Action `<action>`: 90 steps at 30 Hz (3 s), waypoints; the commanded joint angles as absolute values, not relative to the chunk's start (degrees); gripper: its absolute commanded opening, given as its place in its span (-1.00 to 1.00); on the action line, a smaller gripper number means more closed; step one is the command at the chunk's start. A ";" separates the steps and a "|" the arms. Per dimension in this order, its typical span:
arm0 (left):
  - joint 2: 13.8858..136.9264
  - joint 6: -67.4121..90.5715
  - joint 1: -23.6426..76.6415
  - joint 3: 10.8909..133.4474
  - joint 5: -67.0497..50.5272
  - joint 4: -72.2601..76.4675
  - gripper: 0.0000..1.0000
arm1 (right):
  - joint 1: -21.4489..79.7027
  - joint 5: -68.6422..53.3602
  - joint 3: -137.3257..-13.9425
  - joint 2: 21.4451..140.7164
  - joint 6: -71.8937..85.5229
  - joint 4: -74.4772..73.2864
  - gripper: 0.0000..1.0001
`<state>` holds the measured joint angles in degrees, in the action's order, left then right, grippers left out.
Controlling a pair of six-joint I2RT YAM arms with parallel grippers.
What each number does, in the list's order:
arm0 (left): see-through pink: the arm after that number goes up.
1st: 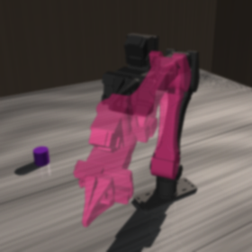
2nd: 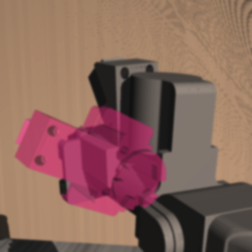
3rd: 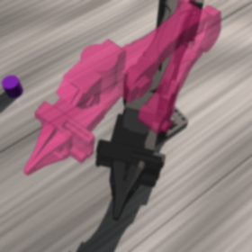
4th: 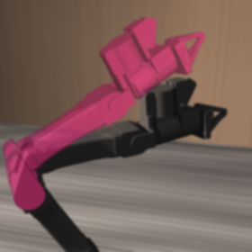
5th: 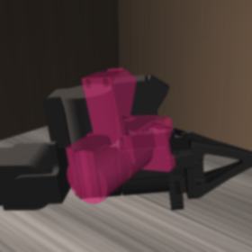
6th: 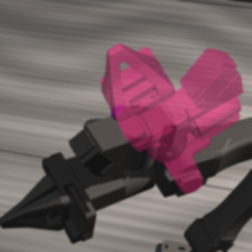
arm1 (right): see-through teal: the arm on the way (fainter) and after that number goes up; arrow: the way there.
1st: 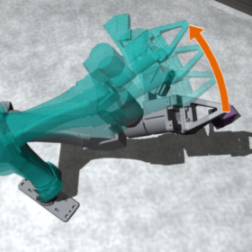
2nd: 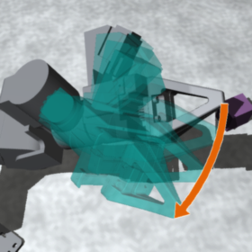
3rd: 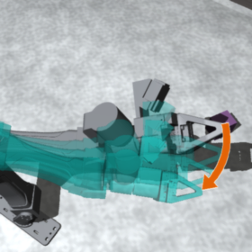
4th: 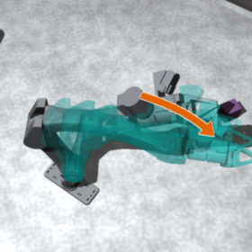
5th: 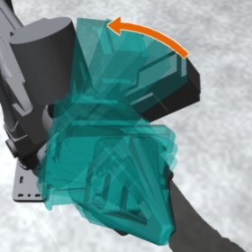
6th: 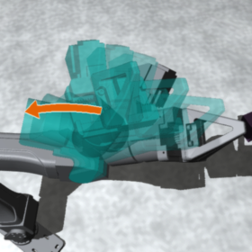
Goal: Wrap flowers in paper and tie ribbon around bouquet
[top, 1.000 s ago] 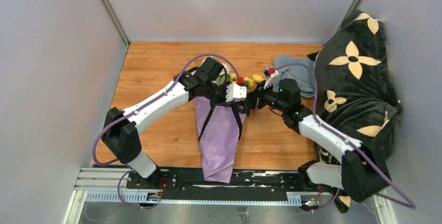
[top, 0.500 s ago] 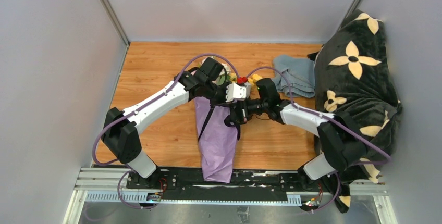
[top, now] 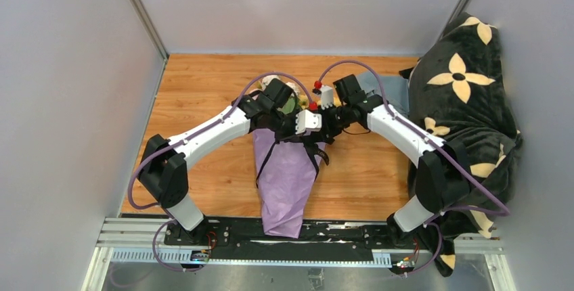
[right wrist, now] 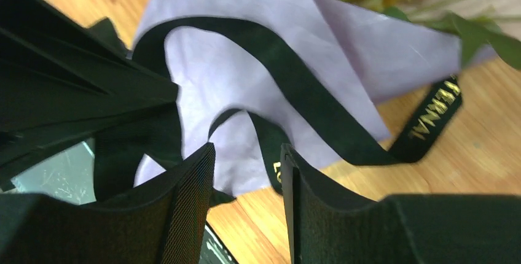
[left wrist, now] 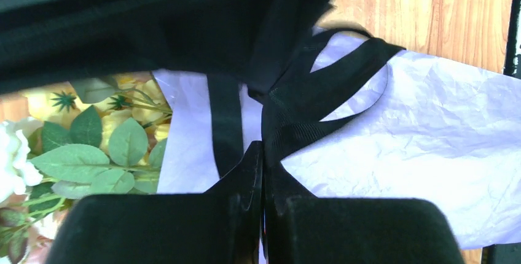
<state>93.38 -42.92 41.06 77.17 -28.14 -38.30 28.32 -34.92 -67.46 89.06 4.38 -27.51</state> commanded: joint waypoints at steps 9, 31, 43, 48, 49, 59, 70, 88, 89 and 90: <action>92.65 -38.78 41.04 74.78 -30.14 -30.90 -1.00 | 25.74 -42.86 -69.07 98.11 2.90 -32.35 -0.43; 89.82 -43.82 41.04 75.45 -24.07 -35.09 -1.00 | 32.99 -56.64 -64.28 101.53 -1.45 -30.90 -0.76; 90.78 -40.95 41.04 73.24 -27.61 -33.01 -1.00 | 27.41 -38.16 -68.35 95.48 8.87 -29.73 -0.33; 91.31 -39.98 41.04 73.46 -27.86 -32.72 -1.00 | 25.56 -30.44 -67.92 95.28 11.76 -30.66 -0.16; 91.24 -39.94 41.04 73.32 -27.89 -32.47 -1.00 | 25.19 -27.39 -67.86 95.15 12.11 -31.58 -0.15; 90.99 -37.43 41.04 71.56 -25.97 -28.64 -1.00 | 30.06 1.68 -42.44 56.09 16.50 -8.80 -0.22; 92.55 -34.85 41.04 72.86 -25.99 -27.71 -1.00 | 52.93 -3.99 -16.16 51.17 24.77 36.05 -0.06; 93.35 -34.01 41.04 73.45 -26.65 -28.33 -1.00 | 55.19 8.28 -25.41 75.75 34.26 38.17 0.34; 93.33 -33.96 41.04 73.40 -26.63 -28.44 -1.00 | 54.93 8.36 -25.68 76.51 35.04 38.37 0.31; 93.27 -33.89 41.04 73.31 -26.70 -28.54 -1.00 | 54.79 8.96 -25.92 77.03 36.34 38.29 0.26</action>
<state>93.01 -34.26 41.21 72.20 -25.87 -28.45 55.09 4.12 -23.79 74.54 33.19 38.13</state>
